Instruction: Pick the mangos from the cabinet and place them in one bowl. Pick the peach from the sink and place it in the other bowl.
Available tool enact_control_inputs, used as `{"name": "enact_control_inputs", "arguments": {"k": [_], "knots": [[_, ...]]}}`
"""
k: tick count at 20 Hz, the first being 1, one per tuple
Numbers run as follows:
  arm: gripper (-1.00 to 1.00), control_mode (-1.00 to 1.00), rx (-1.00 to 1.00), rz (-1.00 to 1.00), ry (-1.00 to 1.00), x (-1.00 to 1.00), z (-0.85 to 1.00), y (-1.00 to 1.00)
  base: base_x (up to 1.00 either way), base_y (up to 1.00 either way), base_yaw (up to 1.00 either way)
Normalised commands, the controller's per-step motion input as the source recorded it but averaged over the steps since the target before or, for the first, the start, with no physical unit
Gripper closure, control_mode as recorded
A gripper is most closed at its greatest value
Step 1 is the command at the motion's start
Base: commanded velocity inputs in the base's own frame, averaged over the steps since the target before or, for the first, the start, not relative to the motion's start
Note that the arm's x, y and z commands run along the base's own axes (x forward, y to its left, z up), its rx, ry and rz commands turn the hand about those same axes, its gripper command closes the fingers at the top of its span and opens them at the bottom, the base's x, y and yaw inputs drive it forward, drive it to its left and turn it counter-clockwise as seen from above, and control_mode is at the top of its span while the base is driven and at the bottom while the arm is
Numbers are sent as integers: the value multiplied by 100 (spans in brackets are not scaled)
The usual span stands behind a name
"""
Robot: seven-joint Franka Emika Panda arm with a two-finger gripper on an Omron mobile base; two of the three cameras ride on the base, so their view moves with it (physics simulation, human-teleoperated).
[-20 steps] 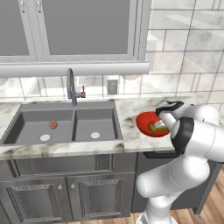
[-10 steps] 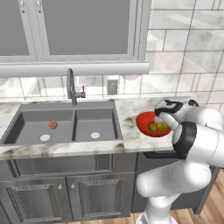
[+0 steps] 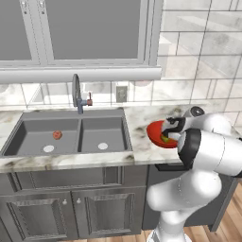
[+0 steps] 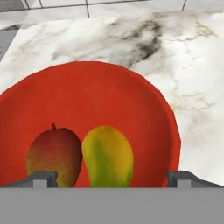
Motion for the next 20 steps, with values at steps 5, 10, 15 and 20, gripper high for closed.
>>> {"name": "enact_control_inputs", "arguments": {"k": [5, 10, 15, 20], "knots": [[-100, -100, 14, -35, 9, 0, 8, 12, 0, 0, 0], [-100, -100, 18, -19, 0, 0, 87, 7, 0, 0, 0], [-100, -100, 36, -6, 3, 15, 93, 0, 0, 0, 0], [-100, -100, 40, 0, 16, 10, 29, 2, 0, 0, 0]]}}
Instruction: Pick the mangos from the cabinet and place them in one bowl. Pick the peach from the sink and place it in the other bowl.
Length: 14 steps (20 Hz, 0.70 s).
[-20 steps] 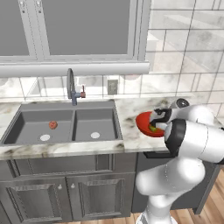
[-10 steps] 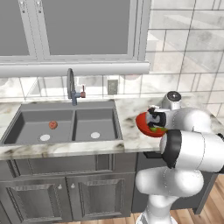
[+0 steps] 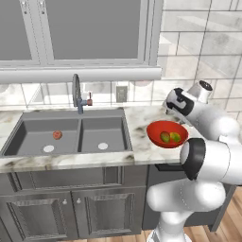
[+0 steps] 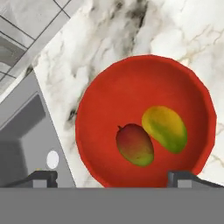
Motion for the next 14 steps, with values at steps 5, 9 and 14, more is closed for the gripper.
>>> {"name": "enact_control_inputs", "arguments": {"k": [5, 9, 14], "knots": [[-100, -100, 8, 0, 19, 0, 0, 33, 0, 0, 0], [-100, -100, -4, 4, 17, -13, -1, 54, 0, 0, 0], [-100, -100, -18, 15, 9, -46, -2, 64, 0, 0, 0]]}}
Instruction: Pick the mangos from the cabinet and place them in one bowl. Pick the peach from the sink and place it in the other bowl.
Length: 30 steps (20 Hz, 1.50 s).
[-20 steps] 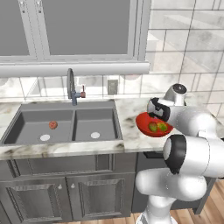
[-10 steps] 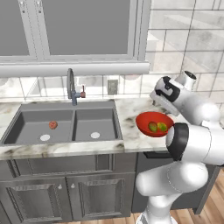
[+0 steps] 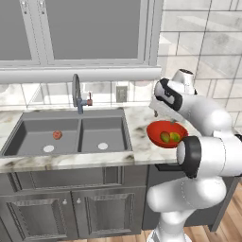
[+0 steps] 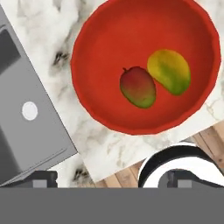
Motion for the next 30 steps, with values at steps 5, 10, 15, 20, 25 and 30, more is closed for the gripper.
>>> {"name": "enact_control_inputs", "arguments": {"k": [5, 10, 15, 20, 25, 30], "knots": [[-100, -100, -27, 21, -1, -69, -1, 35, 0, 0, 0], [-100, -100, -24, 20, -2, -73, -17, 14, 0, 0, 0], [-100, -100, -27, 18, 0, -51, -22, 0, 0, 0, 0], [-100, -100, -23, 24, 0, -10, -35, 0, 0, 0, 0], [-100, -100, -3, 23, 0, 0, -21, 0, 0, 0, 0], [-100, -100, 17, 16, 0, 0, -1, 0, 0, 0, 0]]}}
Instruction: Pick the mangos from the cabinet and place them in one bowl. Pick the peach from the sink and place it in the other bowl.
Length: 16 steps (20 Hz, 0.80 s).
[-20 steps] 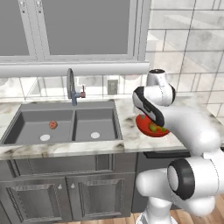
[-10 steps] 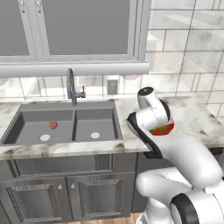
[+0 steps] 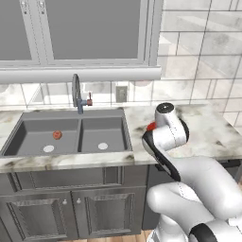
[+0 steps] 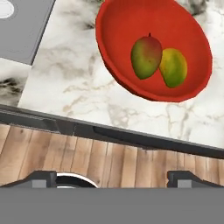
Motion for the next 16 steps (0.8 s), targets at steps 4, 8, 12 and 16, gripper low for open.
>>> {"name": "enact_control_inputs", "arguments": {"k": [4, 8, 12, 16], "knots": [[-100, -100, 41, 17, 0, 0, 0, 0, 0, 0, 0], [-100, -100, 45, 18, 1, 0, 0, 0, 0, 0, 0], [-100, -100, 13, 13, 0, -2, 0, 29, 0, 0, 0], [-100, -100, 0, 6, 0, -3, 0, 35, 0, 0, 0]]}}
